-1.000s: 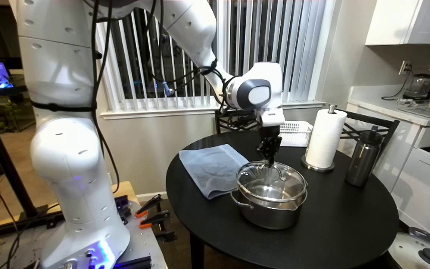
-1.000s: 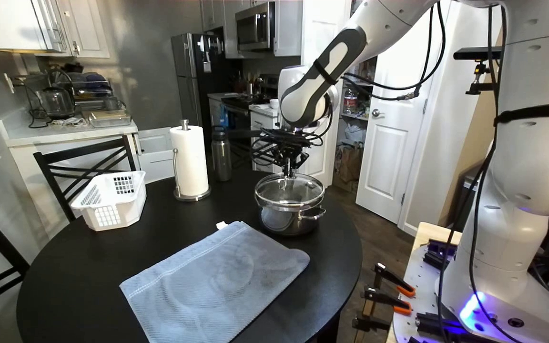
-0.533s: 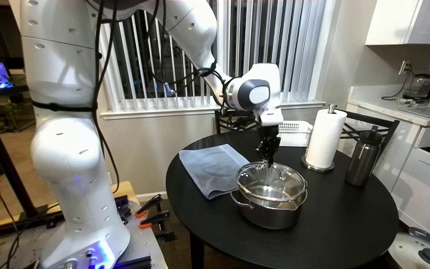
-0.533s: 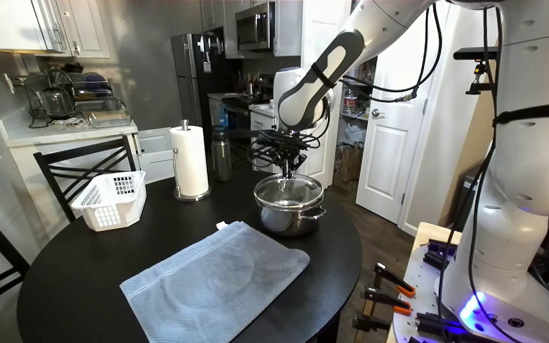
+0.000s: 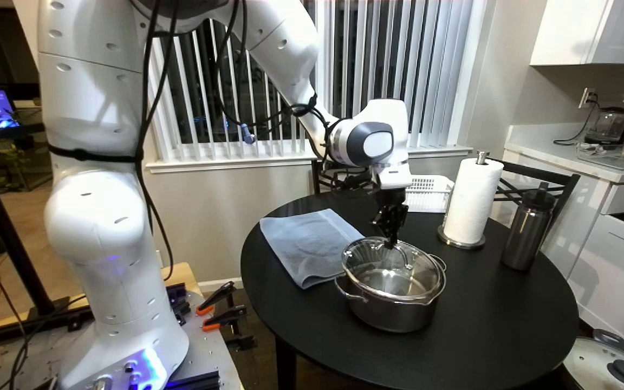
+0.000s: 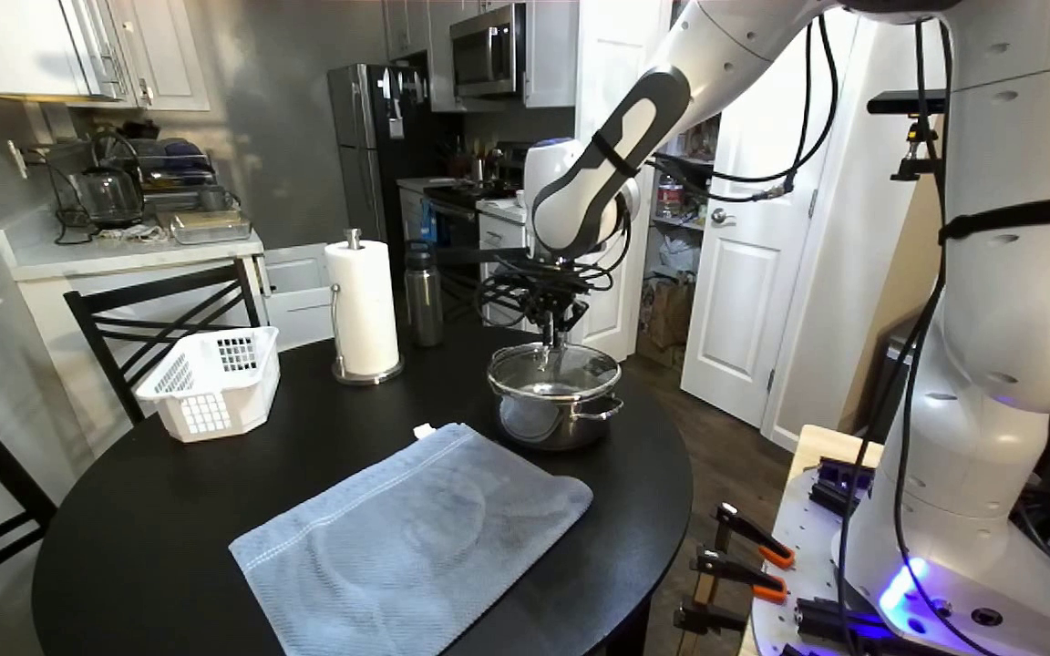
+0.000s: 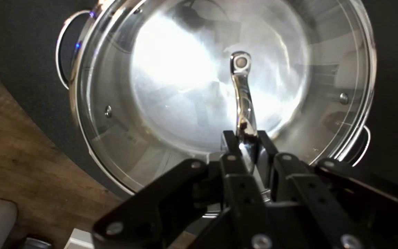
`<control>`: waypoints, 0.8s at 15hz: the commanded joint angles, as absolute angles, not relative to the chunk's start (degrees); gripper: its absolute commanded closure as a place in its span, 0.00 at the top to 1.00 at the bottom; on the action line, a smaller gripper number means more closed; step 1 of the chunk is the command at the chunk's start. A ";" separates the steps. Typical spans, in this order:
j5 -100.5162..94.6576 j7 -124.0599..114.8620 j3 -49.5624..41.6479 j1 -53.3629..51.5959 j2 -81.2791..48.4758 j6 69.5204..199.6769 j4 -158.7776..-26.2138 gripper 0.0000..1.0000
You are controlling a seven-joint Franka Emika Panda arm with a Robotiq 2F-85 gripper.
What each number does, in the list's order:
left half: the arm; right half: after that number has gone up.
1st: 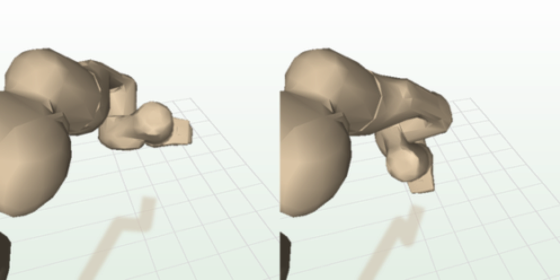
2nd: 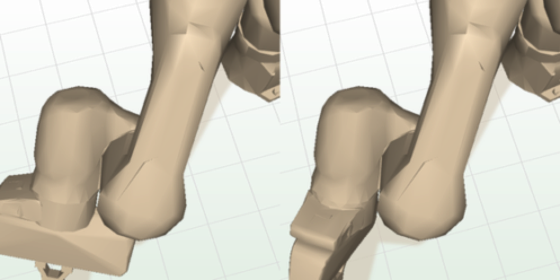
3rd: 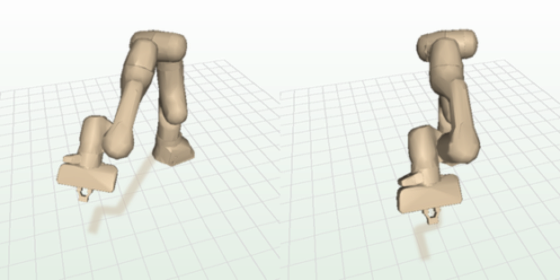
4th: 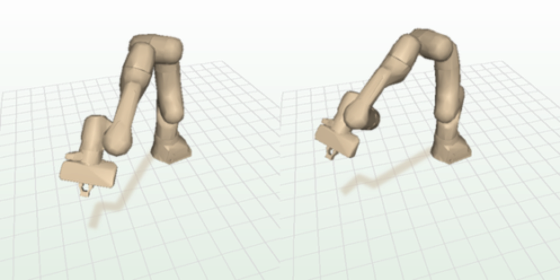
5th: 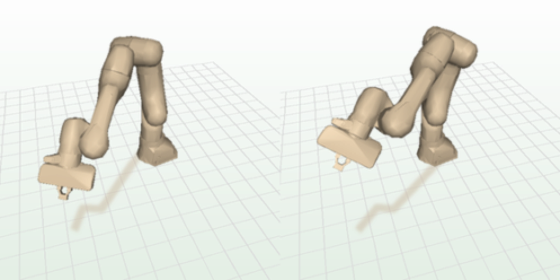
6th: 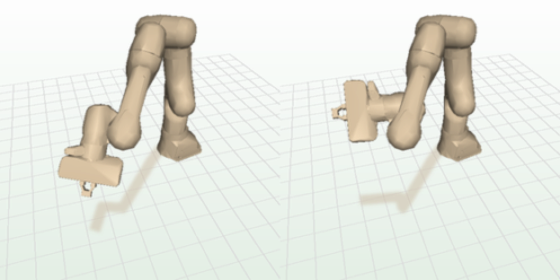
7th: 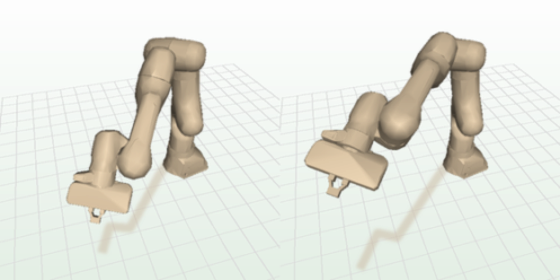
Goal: Put the lid on the pot
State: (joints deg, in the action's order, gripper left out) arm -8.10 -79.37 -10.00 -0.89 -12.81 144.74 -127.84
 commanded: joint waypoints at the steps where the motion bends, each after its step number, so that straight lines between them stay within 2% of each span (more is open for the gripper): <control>1: -8.86 -81.28 -10.51 -0.72 -11.45 146.26 -128.13 0.04; 12: -9.49 -82.19 -11.24 -1.34 -13.47 146.93 -126.67 0.04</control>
State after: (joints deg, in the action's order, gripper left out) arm -8.10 -79.97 -11.01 -1.03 -13.35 146.48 -127.69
